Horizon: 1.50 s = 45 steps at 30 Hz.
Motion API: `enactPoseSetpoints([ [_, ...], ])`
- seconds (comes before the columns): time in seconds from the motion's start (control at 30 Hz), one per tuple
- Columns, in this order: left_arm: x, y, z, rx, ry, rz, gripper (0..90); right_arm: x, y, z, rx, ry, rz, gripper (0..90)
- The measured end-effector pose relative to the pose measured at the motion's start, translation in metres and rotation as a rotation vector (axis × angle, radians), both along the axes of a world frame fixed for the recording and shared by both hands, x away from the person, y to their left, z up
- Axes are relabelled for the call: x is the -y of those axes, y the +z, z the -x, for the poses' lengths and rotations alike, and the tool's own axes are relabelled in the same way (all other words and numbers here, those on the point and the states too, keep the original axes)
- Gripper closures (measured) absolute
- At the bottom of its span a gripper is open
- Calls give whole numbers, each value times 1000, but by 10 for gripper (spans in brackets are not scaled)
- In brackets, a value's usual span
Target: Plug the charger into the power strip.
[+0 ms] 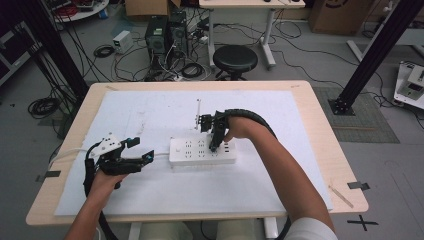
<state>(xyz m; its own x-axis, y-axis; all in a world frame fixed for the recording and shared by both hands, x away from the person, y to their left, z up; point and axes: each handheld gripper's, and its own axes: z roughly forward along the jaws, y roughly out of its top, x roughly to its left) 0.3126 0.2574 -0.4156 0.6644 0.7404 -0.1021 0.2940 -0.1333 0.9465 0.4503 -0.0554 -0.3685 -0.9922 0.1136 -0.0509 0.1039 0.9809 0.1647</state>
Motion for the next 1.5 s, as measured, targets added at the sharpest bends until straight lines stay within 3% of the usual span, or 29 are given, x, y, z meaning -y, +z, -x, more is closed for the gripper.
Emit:
enactPoseSetpoints([
  [0.07,0,0,0,-1,1,1,205,8,6,2,14,-42,-92,377],
  [0.27,1,0,2,3,11,13,205,33,15,13,30,-139,-204,305],
  [0.47,0,-3,4,0,19,17,205,66,21,22,56,-294,-355,262],
  [0.5,0,-3,4,0,19,17,205,66,21,22,56,-294,-355,262],
  [0.57,0,-3,5,-1,21,13,205,80,23,28,92,-349,-402,229],
  [0.8,-1,-5,7,4,25,16,205,112,25,45,127,-443,-472,218],
  [1.2,2,-1,7,16,22,13,205,163,12,77,177,-592,-525,218],
  [1.5,1,0,10,20,31,8,205,190,5,98,264,-689,-594,218],
])
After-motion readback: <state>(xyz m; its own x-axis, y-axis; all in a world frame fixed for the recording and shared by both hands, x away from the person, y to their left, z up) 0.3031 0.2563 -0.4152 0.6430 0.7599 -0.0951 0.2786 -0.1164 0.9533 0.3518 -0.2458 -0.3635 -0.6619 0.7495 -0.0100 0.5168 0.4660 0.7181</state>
